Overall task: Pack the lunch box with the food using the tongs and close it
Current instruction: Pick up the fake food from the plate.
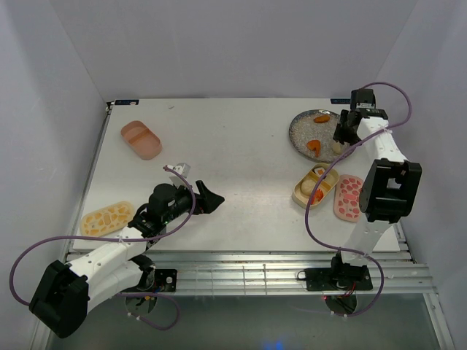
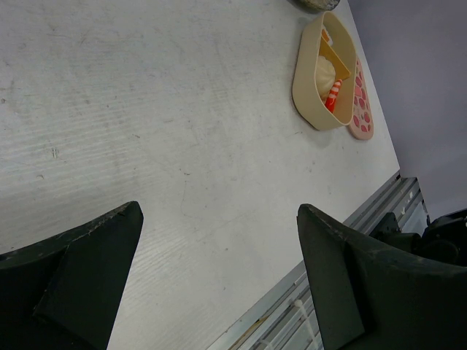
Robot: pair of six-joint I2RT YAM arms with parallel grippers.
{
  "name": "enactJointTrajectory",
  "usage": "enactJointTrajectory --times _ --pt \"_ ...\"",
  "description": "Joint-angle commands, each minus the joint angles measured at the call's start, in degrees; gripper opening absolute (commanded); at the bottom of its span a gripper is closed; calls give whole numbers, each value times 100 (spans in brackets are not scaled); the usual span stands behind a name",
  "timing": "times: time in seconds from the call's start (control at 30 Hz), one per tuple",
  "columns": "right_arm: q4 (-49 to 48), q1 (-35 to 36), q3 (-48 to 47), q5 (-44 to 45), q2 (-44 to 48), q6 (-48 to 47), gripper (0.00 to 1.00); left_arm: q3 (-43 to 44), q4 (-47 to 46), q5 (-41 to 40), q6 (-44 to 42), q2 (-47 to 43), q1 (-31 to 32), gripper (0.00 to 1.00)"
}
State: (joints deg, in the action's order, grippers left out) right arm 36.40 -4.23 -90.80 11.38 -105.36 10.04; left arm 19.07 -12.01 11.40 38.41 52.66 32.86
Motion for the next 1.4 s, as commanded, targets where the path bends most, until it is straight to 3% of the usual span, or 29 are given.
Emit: enactJointTrajectory --times 0.0,0.23,0.97,1.37 --pt "86 -25 -411 -109 -151 -90 53 88 -12 56 -36 -81 36 98" --pt "324 -25 -509 198 -371 -213 52 97 -12 29 -18 -98 36 98" --pt "306 -17 -930 -390 -635 -319 39 71 15 -41 -53 -195 36 98" --pt "69 273 -1036 -575 -723 -530 37 71 32 -76 -62 -213 36 98"
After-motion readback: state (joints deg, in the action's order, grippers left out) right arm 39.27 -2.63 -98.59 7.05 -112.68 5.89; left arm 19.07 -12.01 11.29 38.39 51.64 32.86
